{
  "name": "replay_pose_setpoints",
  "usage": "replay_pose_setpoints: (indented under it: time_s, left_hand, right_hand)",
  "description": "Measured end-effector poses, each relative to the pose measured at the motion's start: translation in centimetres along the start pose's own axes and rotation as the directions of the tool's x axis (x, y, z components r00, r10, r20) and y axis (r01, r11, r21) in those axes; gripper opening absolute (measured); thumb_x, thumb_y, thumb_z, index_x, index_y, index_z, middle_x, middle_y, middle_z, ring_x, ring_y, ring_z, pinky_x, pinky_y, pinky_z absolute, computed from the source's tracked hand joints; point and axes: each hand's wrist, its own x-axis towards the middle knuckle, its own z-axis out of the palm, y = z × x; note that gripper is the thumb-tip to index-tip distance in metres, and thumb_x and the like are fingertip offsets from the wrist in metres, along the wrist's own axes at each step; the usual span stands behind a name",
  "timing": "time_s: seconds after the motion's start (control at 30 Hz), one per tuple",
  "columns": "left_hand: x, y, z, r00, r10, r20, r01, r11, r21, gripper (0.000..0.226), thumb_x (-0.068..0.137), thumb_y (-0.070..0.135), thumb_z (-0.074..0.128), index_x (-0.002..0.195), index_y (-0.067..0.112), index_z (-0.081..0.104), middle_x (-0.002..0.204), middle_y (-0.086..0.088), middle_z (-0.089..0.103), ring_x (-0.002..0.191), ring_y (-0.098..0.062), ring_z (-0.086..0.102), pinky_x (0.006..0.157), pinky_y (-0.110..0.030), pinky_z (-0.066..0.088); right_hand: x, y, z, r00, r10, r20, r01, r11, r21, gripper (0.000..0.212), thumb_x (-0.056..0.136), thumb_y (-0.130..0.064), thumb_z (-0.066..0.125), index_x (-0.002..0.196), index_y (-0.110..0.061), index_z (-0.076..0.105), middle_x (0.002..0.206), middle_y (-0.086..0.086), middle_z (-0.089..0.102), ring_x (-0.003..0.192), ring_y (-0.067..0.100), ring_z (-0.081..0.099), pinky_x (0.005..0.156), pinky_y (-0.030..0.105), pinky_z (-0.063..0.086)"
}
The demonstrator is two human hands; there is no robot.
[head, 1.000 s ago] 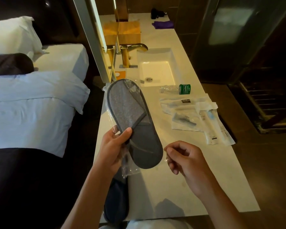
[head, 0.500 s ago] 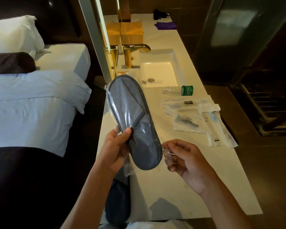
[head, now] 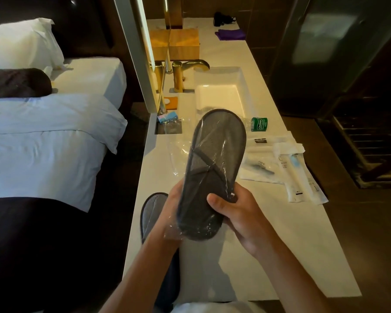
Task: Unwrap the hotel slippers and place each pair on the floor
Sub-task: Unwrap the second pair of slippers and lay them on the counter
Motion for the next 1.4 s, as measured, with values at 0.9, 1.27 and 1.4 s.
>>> replay_pose_setpoints:
  time_s: [0.9,1.27,1.4]
  left_hand:
    - [-1.9,2.6,-1.6,0.942,-0.137,-0.306,0.206,0.957,0.206,0.039,0.082,0.016,0.068,0.118,0.016,0.053,0.095,-0.009,0.077,0.094,-0.031,0.074,0.072,-0.040,0.062]
    - [-1.3,2.5,-2.0,0.862,-0.045,-0.505,0.140,0.978,0.152,0.022,0.091,0.005,0.063,0.112,0.008,0.055,0.089,-0.010,0.077,0.077,-0.022,0.076,0.059,-0.031,0.059]
    - [-0.9,2.6,-2.5,0.820,-0.027,-0.572,0.137,0.979,0.150,0.025,0.090,0.008,0.065,0.114,0.007,0.055,0.083,-0.006,0.078,0.077,-0.021,0.077,0.062,-0.037,0.061]
  right_hand:
    - [-2.2,-1.0,-3.3,0.975,-0.220,-0.024,0.172,0.821,-0.545,0.009,0.093,-0.008,0.061,0.090,-0.013,0.067,0.076,-0.001,0.077,0.069,0.016,0.072,0.056,0.022,0.055]
    - [-3.0,-0.3,-3.5,0.903,-0.421,0.085,0.386,0.708,-0.592,0.009,0.092,-0.016,0.061,0.083,-0.018,0.062,0.102,-0.007,0.065,0.102,0.017,0.064,0.083,0.015,0.051]
    - [-3.5,-0.4,-4.2,0.894,-0.443,0.058,0.404,0.747,-0.528,0.007,0.087,-0.019,0.060,0.084,-0.014,0.064,0.108,-0.008,0.065,0.108,0.016,0.062,0.088,0.019,0.052]
